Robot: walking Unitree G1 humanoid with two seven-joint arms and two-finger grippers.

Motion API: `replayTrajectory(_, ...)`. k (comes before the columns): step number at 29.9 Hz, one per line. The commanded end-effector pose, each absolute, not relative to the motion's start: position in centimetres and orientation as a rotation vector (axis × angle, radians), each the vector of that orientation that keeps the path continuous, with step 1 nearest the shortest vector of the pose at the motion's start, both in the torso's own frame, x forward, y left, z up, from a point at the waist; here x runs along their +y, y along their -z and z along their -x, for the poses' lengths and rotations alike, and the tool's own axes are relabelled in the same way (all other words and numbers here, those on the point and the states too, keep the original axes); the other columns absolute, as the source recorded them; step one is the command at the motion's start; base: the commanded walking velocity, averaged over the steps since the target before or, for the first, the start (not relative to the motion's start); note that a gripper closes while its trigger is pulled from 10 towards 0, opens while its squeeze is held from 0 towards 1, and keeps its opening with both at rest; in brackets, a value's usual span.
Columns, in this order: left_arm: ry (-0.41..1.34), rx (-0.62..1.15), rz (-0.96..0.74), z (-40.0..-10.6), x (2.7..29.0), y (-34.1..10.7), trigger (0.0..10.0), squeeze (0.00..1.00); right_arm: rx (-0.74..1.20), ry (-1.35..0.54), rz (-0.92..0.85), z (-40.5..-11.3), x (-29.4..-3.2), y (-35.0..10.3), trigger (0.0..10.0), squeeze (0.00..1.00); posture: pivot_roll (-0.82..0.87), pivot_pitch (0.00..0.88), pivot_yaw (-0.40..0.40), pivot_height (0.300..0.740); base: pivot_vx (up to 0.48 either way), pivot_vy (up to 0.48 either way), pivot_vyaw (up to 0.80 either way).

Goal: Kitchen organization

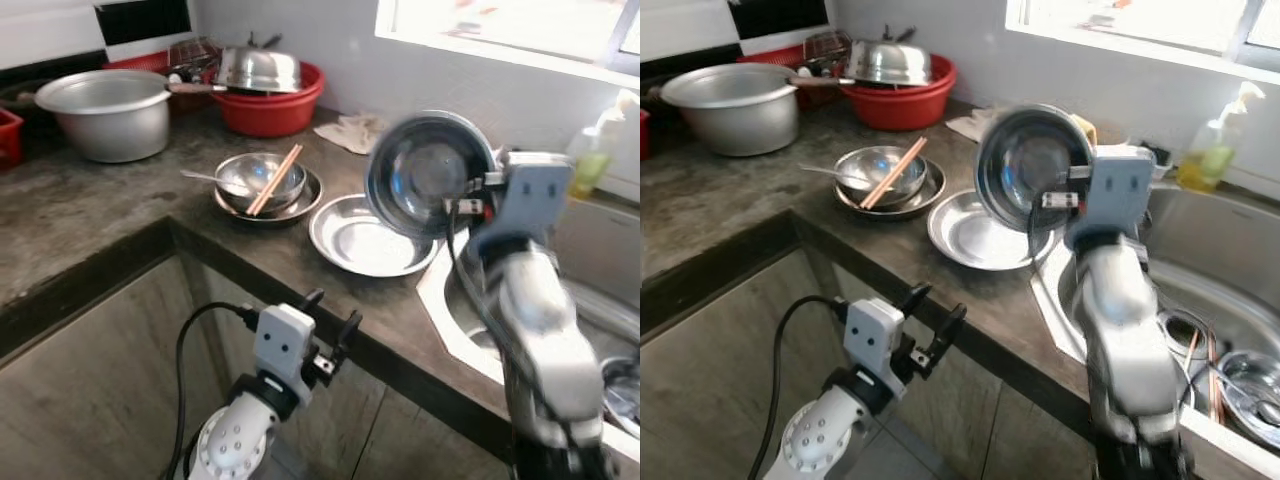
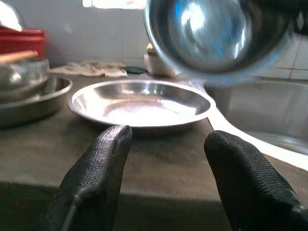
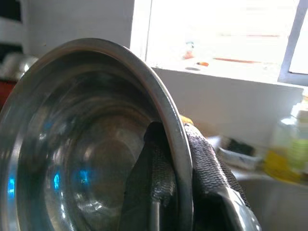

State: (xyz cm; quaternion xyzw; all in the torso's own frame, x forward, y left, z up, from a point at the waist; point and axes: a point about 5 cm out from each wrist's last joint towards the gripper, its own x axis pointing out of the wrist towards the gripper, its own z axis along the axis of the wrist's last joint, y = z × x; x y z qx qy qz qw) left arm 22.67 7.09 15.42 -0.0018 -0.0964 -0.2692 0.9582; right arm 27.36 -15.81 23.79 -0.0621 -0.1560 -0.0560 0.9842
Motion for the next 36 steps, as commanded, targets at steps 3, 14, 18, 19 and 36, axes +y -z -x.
replayTrajectory(3,0.544,-0.200,0.011,-22.8,7.1,-15.8,10.0,0.00,-0.366,0.077,0.144,-25.8,-14.5,-23.9,10.0,0.00,0.07,0.019,-0.046,0.740,0.000,0.000,0.00)
replayTrajectory(14,0.565,-0.211,0.003,-23.1,6.8,-16.0,10.0,0.00,-0.363,0.081,0.143,-25.4,-14.8,-23.1,10.0,0.00,0.06,0.000,-0.040,0.740,0.000,0.207,-0.54)
replayTrajectory(18,0.575,-0.203,0.002,-23.0,6.6,-15.7,10.0,0.00,-0.365,0.083,0.144,-25.4,-14.8,-23.0,10.0,0.00,0.06,0.000,-0.043,0.740,0.000,0.458,-0.77)
replayTrajectory(19,0.575,-0.202,0.000,-23.0,6.6,-15.7,10.0,0.00,-0.366,0.081,0.144,-25.4,-14.8,-23.0,10.0,0.00,0.06,0.000,-0.043,0.740,0.000,0.458,-0.77)
replayTrajectory(36,0.609,-0.219,-0.051,-23.1,6.4,-15.7,10.0,0.00,-0.371,0.073,0.151,-25.5,-14.4,-23.0,10.0,0.00,0.05,0.000,-0.033,0.740,0.000,-0.030,-0.76)
